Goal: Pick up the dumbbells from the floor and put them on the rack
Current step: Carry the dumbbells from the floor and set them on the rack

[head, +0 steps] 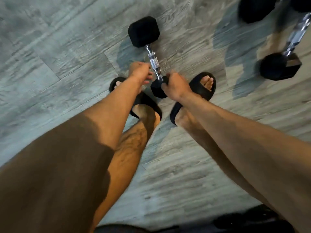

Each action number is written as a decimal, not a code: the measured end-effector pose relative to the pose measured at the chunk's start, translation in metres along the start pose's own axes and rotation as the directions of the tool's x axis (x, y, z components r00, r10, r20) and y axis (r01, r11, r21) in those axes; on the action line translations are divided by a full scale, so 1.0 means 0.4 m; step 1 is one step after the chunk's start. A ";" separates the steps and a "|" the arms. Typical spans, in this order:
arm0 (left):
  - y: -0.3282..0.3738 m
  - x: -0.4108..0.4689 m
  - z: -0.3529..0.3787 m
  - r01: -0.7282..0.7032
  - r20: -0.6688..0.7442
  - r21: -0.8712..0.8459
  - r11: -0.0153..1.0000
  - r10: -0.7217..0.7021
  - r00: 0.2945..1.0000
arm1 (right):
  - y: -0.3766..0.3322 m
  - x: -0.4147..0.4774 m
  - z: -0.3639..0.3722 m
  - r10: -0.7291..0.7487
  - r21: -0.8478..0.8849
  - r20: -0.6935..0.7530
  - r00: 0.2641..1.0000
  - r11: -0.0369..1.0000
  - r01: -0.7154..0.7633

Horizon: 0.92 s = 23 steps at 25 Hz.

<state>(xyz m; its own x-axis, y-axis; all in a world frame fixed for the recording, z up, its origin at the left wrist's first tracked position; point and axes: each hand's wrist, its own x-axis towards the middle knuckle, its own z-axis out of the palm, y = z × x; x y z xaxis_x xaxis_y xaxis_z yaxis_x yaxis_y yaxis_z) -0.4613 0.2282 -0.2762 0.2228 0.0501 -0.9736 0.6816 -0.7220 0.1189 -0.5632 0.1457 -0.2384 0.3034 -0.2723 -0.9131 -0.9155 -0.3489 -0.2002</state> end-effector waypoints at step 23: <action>0.135 -0.221 -0.047 0.182 0.158 -0.600 0.779 -0.108 0.982 | -0.093 -0.165 -0.099 -0.059 0.042 0.056 0.997 0.998 0.057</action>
<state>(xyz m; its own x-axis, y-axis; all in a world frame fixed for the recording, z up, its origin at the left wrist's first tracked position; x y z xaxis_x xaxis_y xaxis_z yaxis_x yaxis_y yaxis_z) -0.4313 0.1977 -0.1801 0.0351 0.0178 -0.9992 0.9897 -0.1394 0.0323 -0.5387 0.1411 -0.1565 0.3416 -0.2004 -0.9182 -0.9070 -0.3262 -0.2662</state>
